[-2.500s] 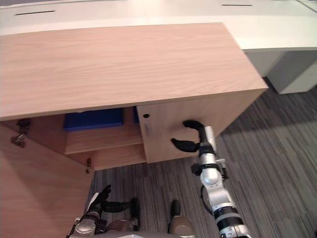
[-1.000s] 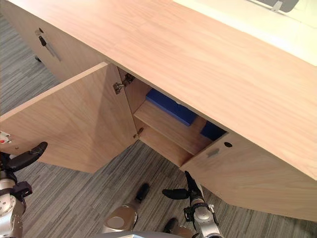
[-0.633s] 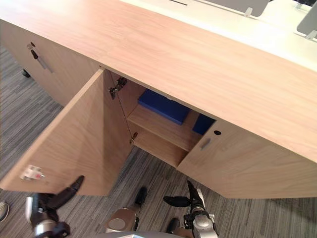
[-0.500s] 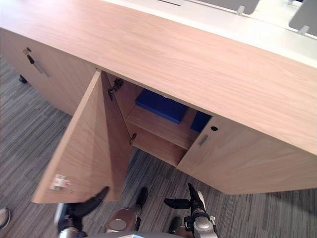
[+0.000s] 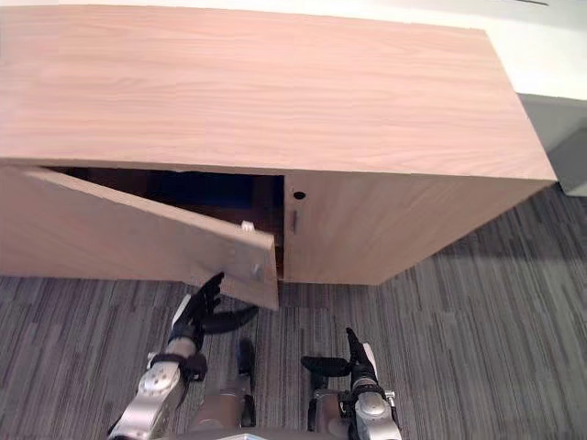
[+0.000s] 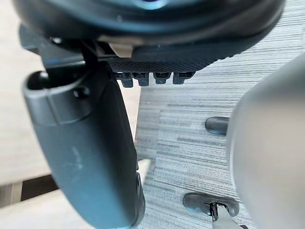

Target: Walk over to the cabinet, pick up the folder, carry it to the office cabinet, place the folder inside the office cabinet, then close the office cabinet door

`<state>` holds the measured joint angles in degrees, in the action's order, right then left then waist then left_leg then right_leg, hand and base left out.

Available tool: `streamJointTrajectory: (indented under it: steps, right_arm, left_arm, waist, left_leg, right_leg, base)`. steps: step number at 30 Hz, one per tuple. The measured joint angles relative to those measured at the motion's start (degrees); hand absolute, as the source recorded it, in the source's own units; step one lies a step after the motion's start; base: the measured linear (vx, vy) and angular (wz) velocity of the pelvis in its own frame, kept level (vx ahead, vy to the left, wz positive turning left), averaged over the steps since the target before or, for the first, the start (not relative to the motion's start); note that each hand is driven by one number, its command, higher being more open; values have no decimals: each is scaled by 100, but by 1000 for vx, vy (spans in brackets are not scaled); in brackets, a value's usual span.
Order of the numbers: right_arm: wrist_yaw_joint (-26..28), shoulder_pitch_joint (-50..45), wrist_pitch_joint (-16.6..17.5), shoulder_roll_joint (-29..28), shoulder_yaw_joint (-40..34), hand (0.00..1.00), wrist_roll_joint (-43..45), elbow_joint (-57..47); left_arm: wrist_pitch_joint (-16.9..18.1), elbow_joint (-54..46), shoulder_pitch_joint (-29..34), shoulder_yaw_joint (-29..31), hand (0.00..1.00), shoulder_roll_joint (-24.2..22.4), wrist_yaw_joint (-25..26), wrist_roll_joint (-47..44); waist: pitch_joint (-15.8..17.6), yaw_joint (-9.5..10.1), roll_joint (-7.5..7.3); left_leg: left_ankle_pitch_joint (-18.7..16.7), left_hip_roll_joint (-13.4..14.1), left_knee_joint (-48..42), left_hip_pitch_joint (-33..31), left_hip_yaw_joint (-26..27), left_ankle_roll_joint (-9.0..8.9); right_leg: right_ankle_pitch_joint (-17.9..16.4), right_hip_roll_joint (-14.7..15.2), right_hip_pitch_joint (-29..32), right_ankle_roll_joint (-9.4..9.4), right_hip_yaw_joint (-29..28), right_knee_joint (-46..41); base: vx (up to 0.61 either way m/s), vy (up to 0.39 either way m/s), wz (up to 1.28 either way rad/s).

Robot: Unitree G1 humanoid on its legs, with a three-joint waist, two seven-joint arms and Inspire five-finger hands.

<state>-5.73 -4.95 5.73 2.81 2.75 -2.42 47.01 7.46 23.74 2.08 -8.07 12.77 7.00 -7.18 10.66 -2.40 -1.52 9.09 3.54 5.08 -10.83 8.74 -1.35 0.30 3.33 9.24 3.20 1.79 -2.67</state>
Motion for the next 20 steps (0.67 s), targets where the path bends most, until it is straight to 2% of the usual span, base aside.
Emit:
streamJointTrajectory:
  steps: [3,8,13,15,18,20]
  right_arm:
    - [-5,1,2,11,-20,100,2,2]
    - [0,54,15,87,-192,100,11,-1]
    - [-1,-5,0,124,-488,100,56,13]
    - [0,-16,0,174,-511,100,56,13]
    - [33,-84,-16,233,-668,100,55,13]
    - [72,-148,-21,324,-746,100,55,13]
  left_arm:
    - [-145,160,-231,90,100,204,209,372]
    - [-120,118,-202,270,100,164,295,618]
    - [122,-149,346,446,100,-98,233,605]
    - [156,-137,618,510,100,-175,109,597]
    - [166,184,1009,663,100,-283,-159,500]
    - [143,758,1161,786,100,-288,-349,496]
  waist:
    - [0,-34,0]
    - [2,-29,13]
    - [2,-38,50]
    - [-39,-39,113]
    - [-113,-30,242]
    - [-154,-26,302]
  left_leg:
    - [27,35,-1,235,36,49]
    - [27,67,1,379,38,49]
    - [-53,52,31,566,149,-3]
    - [-130,40,33,597,171,-56]
    - [-148,22,34,596,176,-58]
    - [-194,-17,34,603,148,-6]
  right_leg:
    - [37,-35,-282,12,-31,149]
    - [35,-57,-431,12,-29,183]
    - [32,-33,-527,12,-119,174]
    - [-21,-20,-542,10,-142,193]
    - [-39,20,-549,12,-128,210]
    - [-43,51,-606,18,-92,264]
  base:
    - [150,-44,-11]
    - [45,-24,-2]
    - [-55,28,-10]
    - [-68,33,-7]
    - [-40,27,2]
    - [9,28,8]
